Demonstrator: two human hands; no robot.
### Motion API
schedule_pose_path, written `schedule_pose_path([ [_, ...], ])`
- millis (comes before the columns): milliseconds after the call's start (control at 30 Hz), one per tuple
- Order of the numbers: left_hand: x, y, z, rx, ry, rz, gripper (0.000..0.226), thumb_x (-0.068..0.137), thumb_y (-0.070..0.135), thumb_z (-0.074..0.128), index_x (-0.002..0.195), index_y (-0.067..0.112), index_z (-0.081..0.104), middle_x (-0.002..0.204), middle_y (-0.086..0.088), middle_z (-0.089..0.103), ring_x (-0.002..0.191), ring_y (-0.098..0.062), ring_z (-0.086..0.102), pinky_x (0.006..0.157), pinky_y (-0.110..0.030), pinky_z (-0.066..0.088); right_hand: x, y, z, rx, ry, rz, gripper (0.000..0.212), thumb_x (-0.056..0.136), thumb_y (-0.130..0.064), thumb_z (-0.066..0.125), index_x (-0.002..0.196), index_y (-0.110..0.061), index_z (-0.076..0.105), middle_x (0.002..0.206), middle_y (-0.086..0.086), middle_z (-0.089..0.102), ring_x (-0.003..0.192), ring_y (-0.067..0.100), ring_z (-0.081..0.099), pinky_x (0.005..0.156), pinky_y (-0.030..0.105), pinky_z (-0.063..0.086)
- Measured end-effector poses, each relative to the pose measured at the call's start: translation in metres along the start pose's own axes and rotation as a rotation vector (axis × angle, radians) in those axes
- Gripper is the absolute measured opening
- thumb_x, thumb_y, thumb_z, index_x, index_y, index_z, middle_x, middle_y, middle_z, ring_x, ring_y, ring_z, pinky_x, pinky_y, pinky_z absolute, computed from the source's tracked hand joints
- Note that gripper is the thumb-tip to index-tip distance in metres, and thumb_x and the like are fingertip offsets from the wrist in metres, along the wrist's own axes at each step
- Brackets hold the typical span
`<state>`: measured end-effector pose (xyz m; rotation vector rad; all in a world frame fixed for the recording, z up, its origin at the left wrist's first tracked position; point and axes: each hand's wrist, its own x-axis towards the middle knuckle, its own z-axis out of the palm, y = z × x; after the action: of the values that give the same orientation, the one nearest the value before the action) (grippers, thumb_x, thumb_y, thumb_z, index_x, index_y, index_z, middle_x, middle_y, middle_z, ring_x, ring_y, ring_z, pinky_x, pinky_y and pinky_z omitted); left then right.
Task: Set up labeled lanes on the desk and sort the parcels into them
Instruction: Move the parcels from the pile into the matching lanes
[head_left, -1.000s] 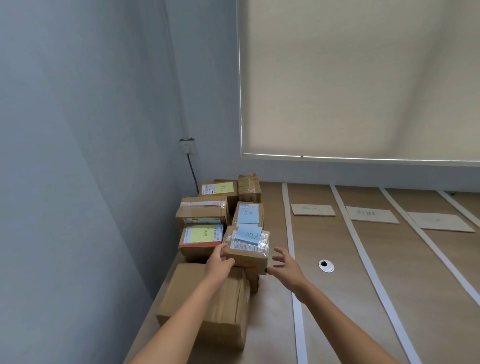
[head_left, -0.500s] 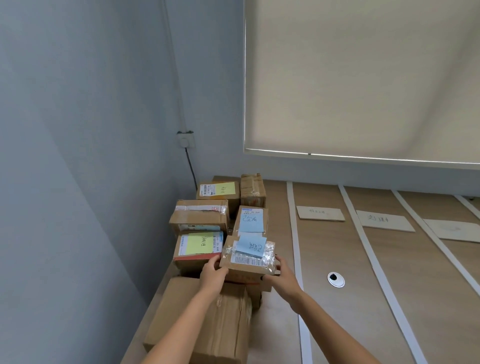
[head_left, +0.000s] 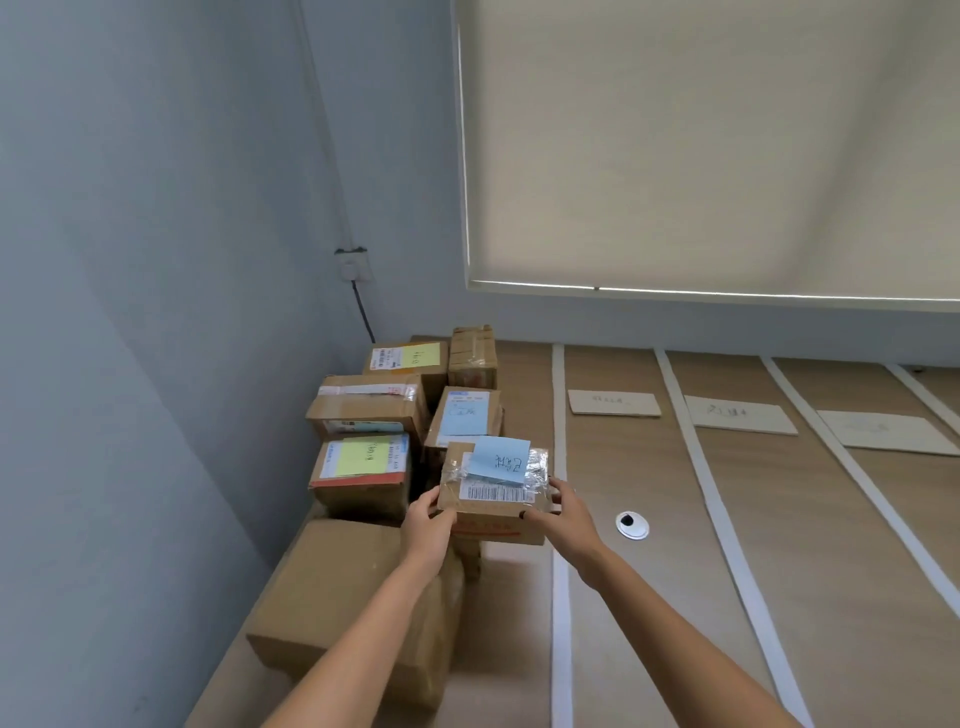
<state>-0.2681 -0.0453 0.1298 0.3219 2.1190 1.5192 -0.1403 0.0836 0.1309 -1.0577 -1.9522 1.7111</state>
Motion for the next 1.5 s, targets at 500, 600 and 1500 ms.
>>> schedule_pose_path([
  [500,-0.207,0.048,0.308,-0.115,-0.077,0.042,0.034,0.083,0.002,0.048,0.099,0.028,0.064,0.087,0.007,0.064,0.084,-0.012,0.054,0.070,-0.023,0.043,-0.103,0.063,-0.355,-0.142,0.044,-0.027,0.052,0.081,-0.019,0.067,0.128,-0.025,0.047,0.119,0.004,0.043,0.099,0.013,0.049,0.082,0.024,0.043],
  [600,-0.231,0.061,0.358,-0.113,-0.105,0.052,0.031,0.084,0.003,0.048,0.093,0.028,0.065,0.086,0.007,0.066,0.080,-0.009,0.055,0.067,-0.019,0.043,-0.108,0.075,-0.409,-0.130,0.067,-0.018,0.055,0.081,-0.020,0.066,0.132,-0.025,0.045,0.119,0.003,0.042,0.095,0.011,0.047,0.077,0.022,0.040],
  [1500,-0.259,0.064,0.667,0.098,-0.388,-0.009,0.043,0.086,0.002,0.048,0.128,0.013,0.052,0.123,-0.004,0.056,0.105,-0.018,0.057,0.071,-0.013,0.049,-0.071,0.211,-0.690,-0.087,0.268,0.205,0.057,0.083,-0.012,0.063,0.136,-0.013,0.043,0.126,0.008,0.053,0.097,0.014,0.051,0.058,0.013,0.038],
])
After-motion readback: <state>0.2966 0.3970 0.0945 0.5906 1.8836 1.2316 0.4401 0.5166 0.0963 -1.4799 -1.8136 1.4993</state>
